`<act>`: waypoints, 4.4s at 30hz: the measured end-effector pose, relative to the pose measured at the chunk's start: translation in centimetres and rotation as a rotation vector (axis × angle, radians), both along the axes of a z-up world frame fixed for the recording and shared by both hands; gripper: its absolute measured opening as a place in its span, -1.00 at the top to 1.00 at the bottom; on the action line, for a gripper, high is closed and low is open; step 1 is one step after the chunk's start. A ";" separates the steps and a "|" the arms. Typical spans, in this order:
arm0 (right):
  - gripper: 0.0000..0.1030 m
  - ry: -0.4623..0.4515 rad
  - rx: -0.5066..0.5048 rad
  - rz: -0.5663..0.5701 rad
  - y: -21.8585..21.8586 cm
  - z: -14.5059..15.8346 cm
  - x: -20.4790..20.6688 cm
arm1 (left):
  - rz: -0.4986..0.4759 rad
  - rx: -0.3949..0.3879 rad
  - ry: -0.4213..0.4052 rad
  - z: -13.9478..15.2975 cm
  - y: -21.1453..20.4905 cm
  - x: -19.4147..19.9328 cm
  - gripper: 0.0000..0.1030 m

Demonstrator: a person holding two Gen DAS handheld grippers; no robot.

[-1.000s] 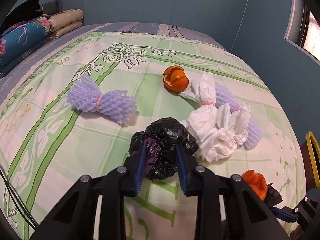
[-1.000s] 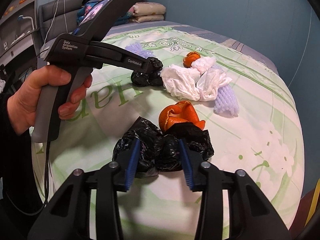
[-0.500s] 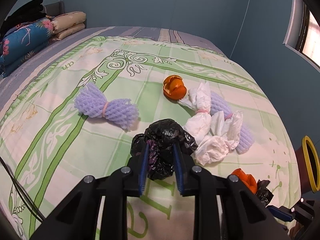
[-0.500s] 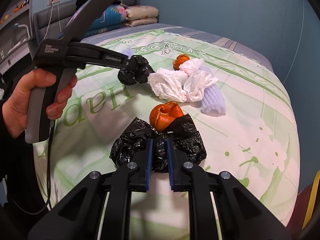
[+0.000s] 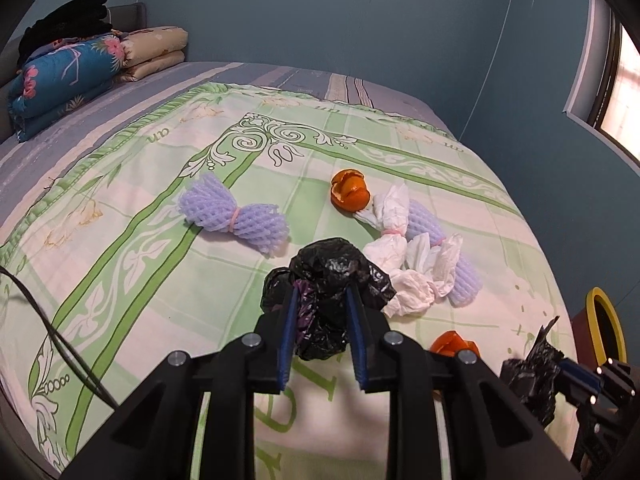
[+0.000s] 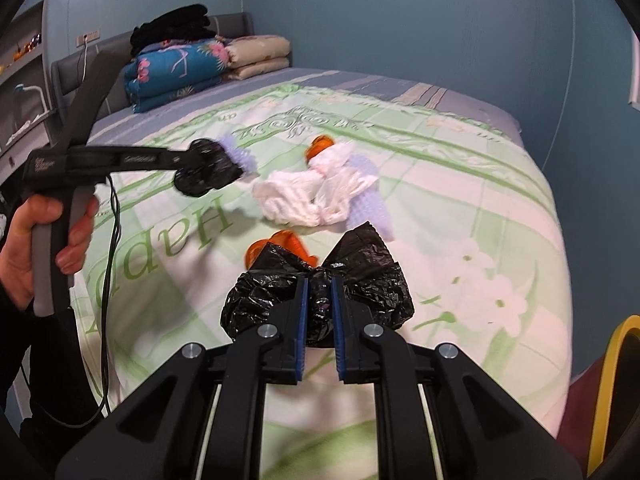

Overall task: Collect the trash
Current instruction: 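Close the left tool on a black bag while the right tool grasps another black bag, then carry both black bags with both tools to the yellow bin, then open both tools over the yellow bin, dropping the black bags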

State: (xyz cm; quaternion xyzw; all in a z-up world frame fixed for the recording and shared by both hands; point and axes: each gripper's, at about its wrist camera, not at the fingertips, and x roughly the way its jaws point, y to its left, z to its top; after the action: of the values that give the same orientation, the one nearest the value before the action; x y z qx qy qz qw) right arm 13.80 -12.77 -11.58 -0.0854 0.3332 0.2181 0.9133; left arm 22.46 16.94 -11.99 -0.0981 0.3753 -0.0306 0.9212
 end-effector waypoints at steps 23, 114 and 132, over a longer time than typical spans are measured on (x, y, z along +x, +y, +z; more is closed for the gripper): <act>0.80 -0.112 0.169 -0.262 -14.1 6.1 -3.3 | -0.107 -0.040 -0.108 6.3 -7.9 -3.1 0.57; 0.38 -0.079 0.139 -0.931 -42.8 2.3 -4.4 | -0.853 -0.132 0.105 0.3 -54.6 0.8 -0.04; -0.54 -0.179 0.125 -0.874 -39.4 5.8 -6.1 | -0.627 -0.171 -0.009 4.4 -45.5 2.2 -0.84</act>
State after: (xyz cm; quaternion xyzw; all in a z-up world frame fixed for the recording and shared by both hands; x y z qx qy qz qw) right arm 7.73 -52.13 -5.78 0.1003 0.2440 -0.1764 0.9483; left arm 24.63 -28.55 -7.61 -0.0546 0.3791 -0.3448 0.8570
